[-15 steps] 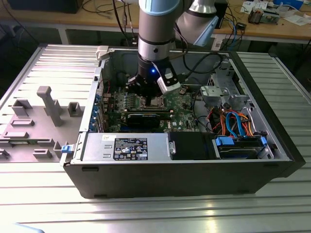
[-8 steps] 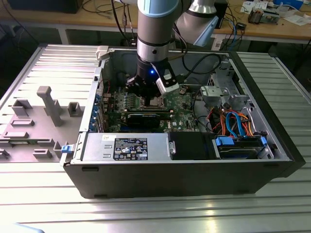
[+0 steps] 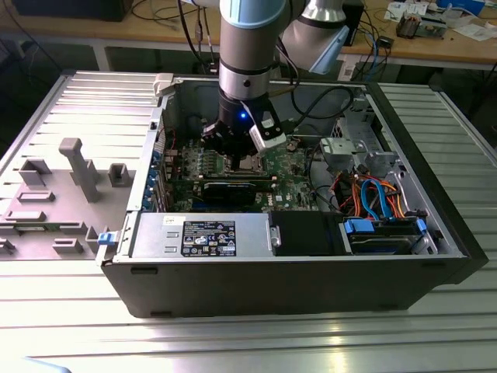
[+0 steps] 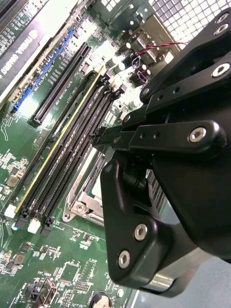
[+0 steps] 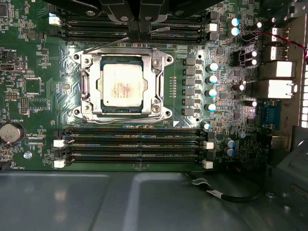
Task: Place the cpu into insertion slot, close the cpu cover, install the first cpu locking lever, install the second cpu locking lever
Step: 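Install the second cpu locking lever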
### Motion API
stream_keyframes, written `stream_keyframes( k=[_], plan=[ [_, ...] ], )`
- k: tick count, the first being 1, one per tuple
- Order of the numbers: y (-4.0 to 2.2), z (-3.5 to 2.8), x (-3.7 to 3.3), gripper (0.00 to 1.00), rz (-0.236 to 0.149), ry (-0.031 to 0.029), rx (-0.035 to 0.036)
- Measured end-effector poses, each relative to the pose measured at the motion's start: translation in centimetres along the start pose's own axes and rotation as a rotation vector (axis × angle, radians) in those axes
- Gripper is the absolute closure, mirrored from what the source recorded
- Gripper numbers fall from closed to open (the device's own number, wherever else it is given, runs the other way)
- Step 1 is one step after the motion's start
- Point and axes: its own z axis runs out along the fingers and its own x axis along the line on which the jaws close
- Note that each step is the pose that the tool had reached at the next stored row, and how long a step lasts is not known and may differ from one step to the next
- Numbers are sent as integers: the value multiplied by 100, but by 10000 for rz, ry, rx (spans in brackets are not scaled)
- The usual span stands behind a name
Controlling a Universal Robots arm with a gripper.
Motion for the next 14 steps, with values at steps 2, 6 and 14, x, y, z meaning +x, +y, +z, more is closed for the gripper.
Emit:
stream_keyframes(
  k=[2, 6, 14],
  plan=[
    [0, 0, 0, 89, 0, 0, -1],
    [-11, 1, 0, 89, -3, -1, -4],
    [-92, 38, 31, 89, -22, -10, -580]
  ],
)
